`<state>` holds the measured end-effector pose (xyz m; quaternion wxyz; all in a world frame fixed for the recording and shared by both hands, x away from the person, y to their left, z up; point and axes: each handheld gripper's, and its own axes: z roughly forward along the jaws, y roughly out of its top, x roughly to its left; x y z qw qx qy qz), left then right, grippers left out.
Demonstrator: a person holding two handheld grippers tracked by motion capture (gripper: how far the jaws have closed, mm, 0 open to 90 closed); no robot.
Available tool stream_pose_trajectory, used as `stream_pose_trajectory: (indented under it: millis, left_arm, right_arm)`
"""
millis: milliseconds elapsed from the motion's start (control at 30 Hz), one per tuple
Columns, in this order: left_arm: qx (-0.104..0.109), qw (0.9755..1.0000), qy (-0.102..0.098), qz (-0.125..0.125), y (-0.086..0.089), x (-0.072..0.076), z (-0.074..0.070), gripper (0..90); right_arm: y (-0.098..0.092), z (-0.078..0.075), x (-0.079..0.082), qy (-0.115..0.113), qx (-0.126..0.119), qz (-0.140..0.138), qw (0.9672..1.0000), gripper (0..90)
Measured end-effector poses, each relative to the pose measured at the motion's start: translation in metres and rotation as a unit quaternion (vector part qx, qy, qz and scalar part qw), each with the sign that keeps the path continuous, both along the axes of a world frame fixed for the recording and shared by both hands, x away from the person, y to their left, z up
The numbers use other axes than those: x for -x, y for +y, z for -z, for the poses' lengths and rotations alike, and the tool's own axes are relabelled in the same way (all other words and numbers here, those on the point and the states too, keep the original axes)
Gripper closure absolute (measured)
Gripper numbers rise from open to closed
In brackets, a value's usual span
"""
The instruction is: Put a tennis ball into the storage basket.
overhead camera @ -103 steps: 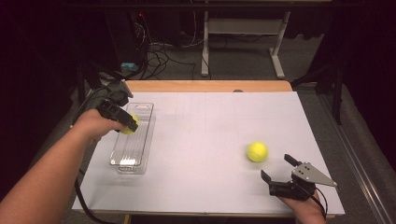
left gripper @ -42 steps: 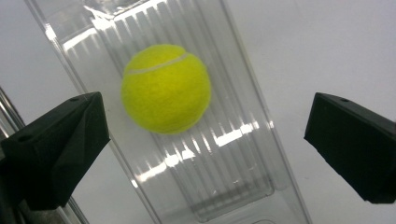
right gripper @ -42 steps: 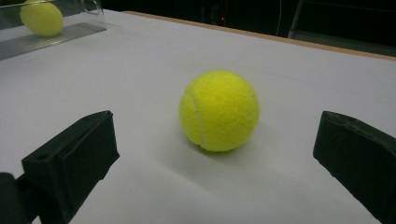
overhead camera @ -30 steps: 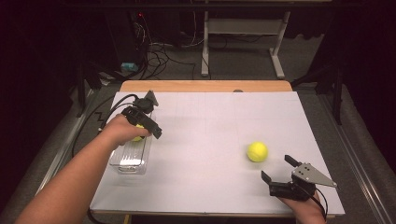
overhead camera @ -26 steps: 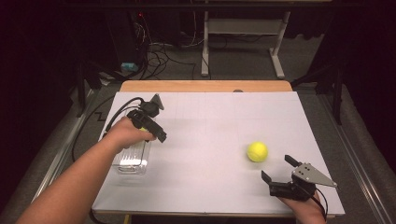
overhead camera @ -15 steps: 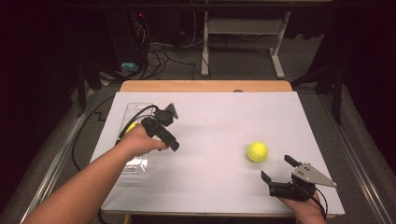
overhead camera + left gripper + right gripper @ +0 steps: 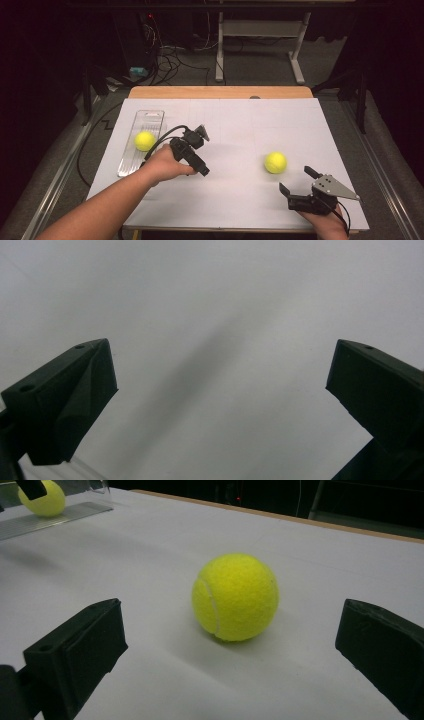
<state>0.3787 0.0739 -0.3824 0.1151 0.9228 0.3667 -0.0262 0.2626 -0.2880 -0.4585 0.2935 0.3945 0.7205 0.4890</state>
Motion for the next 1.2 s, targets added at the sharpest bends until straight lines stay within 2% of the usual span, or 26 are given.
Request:
stream_pose_trajectory:
  millis: [133, 233, 367, 567, 667, 867, 1000, 1100, 1200]
  left_arm:
    - [-0.005, 0.9999, 0.005, 0.015, -0.004, 0.009, 0.006, 0.7]
    - [-0.010, 0.9998, 0.000, 0.019, -0.003, 0.013, 0.009, 0.7]
    - [-0.007, 0.9999, -0.001, 0.014, 0.000, 0.012, 0.011, 0.8]
    - [-0.010, 0.9999, -0.001, 0.012, 0.003, 0.010, 0.011, 0.7]
    - [-0.010, 0.9999, -0.001, 0.011, 0.004, 0.010, 0.011, 0.8]
    - [-0.012, 0.9999, -0.003, 0.008, 0.006, 0.012, 0.008, 0.7]
    - [-0.010, 0.9999, -0.004, 0.007, 0.006, 0.013, 0.007, 0.7]
    - [-0.009, 0.9999, 0.001, 0.009, 0.006, 0.013, 0.007, 0.7]
    - [-0.009, 0.9999, 0.003, 0.012, 0.006, 0.011, 0.008, 0.8]
  right_arm:
    - [-0.001, 0.000, 0.000, 0.002, -0.005, 0.004, 1.0000, 0.0]
    - [-0.001, 0.002, -0.002, 0.005, -0.005, 0.006, 1.0000, 0.0]
    - [-0.001, 0.000, -0.002, 0.002, -0.005, 0.009, 0.9999, 0.0]
    - [0.001, 0.000, -0.003, -0.001, 0.007, 0.011, 0.9999, 0.0]
    - [0.002, 0.000, -0.007, 0.006, 0.012, 0.011, 0.9998, 0.0]
    - [0.008, -0.006, -0.022, 0.015, 0.026, 0.020, 0.9994, 0.0]
    - [0.016, -0.009, -0.038, 0.030, 0.034, 0.024, 0.9987, 0.0]
    - [0.022, -0.008, -0.051, 0.052, 0.040, 0.026, 0.9975, 0.0]
    - [0.029, -0.005, -0.066, 0.077, 0.063, 0.025, 0.9947, 0.6]
